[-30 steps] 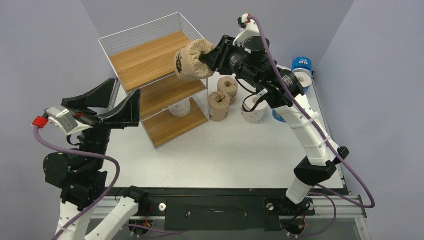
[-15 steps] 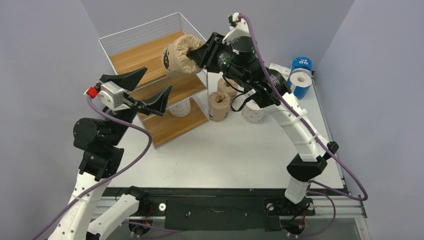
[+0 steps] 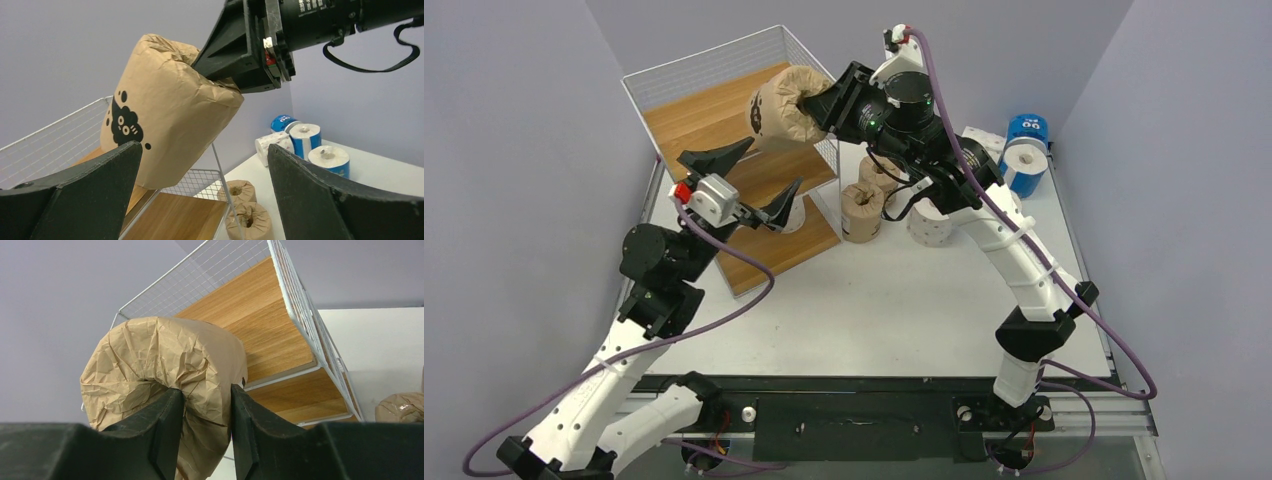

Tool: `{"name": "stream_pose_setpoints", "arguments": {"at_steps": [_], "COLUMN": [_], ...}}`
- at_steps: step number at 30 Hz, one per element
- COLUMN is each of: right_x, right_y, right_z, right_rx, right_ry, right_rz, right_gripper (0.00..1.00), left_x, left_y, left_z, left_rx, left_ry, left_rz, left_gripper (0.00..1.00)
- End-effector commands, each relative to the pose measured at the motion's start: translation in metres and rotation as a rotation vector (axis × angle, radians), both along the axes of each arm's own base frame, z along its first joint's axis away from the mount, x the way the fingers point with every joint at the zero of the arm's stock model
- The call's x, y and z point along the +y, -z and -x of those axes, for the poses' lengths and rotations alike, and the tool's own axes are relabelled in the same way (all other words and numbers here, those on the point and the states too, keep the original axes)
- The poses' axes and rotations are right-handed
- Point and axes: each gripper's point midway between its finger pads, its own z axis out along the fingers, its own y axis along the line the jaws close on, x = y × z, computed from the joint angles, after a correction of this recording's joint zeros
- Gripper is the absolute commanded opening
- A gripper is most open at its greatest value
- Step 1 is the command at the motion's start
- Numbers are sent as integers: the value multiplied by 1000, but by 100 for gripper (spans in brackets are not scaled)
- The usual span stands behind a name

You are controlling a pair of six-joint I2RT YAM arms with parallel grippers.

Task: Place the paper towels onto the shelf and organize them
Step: Pick up the paper towel from the center of the board, then place the paper towel on the shelf.

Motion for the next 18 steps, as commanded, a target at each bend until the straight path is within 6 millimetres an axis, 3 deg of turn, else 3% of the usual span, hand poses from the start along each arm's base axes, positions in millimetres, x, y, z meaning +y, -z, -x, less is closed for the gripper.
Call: {"name": "stream_pose_setpoints", "arguments": {"at_steps": [1, 9, 18], "right_x": [-3, -3, -5], "right_y": [-41, -39, -36], "right_z": [2, 2, 0], "right_rx": [-78, -77, -77], "right_ry": [14, 12, 21], "right_rz": [-115, -109, -94], "right_gripper": [33, 34, 34], "left_x": [0, -9, 8], "left_y": [-17, -9, -16], "left_z": [-5, -22, -26], "left_rx": [-123, -143, -175], "left_ry": [-104, -240, -364], "left_rz": [-44, -71, 6], "left_gripper": [96, 96, 96]}}
